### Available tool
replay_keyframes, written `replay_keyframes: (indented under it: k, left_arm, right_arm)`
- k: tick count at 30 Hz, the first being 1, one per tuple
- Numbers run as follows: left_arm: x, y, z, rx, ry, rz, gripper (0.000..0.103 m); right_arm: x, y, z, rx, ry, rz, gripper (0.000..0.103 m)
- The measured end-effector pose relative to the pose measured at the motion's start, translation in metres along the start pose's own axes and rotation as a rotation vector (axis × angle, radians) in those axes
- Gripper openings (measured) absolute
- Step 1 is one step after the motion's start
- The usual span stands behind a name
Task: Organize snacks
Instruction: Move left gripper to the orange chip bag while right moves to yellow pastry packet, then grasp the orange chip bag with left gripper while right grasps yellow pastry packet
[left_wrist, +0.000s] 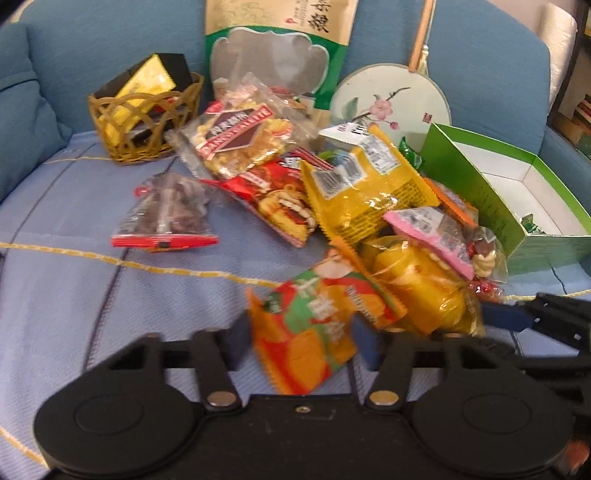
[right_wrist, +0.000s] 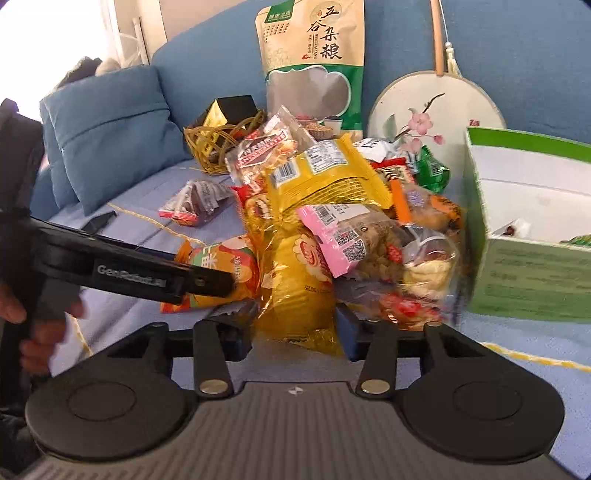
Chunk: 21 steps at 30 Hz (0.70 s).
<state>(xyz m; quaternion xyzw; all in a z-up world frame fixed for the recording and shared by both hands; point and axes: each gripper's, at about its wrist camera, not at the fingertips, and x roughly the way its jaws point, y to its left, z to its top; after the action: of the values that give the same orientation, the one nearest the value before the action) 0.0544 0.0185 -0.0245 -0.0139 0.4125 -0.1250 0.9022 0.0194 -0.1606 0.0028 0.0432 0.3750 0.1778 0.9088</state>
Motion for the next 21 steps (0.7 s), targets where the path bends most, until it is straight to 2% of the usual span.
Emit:
replay_keyframes:
  k: [2, 4, 5, 6, 8, 11, 17, 21]
  left_arm:
    - [-0.007, 0.008, -0.001, -0.030, 0.019, -0.045, 0.067]
    - [-0.013, 0.011, -0.002, -0.031, 0.020, -0.076, 0.072]
    - [-0.016, 0.011, -0.001, -0.019, 0.004, -0.076, 0.093]
    - [-0.019, 0.010, 0.001, 0.001, -0.021, -0.069, 0.103]
    - [-0.022, 0.008, 0.006, 0.038, -0.065, -0.063, 0.103]
    - [-0.019, 0.002, 0.015, 0.086, -0.081, -0.094, 0.103]
    - [0.001, -0.009, 0.009, 0.161, 0.000, -0.120, 0.103]
    - [-0.004, -0.011, -0.003, 0.210, 0.022, -0.125, 0.102]
  right_arm:
    - [-0.002, -0.005, 0.000, 0.012, 0.008, 0.005, 0.074]
    - [-0.003, -0.006, 0.000, 0.010, 0.006, 0.005, 0.074]
    - [-0.003, -0.006, 0.000, 0.010, 0.005, 0.003, 0.076]
    - [-0.003, -0.005, 0.000, 0.007, 0.003, 0.001, 0.076]
    - [-0.002, -0.002, -0.001, -0.008, 0.000, -0.006, 0.079]
    - [-0.002, 0.000, -0.002, -0.026, -0.011, -0.019, 0.086]
    - [-0.003, -0.004, 0.000, -0.022, -0.019, -0.037, 0.098]
    - [-0.003, -0.007, 0.001, -0.010, -0.028, -0.032, 0.099]
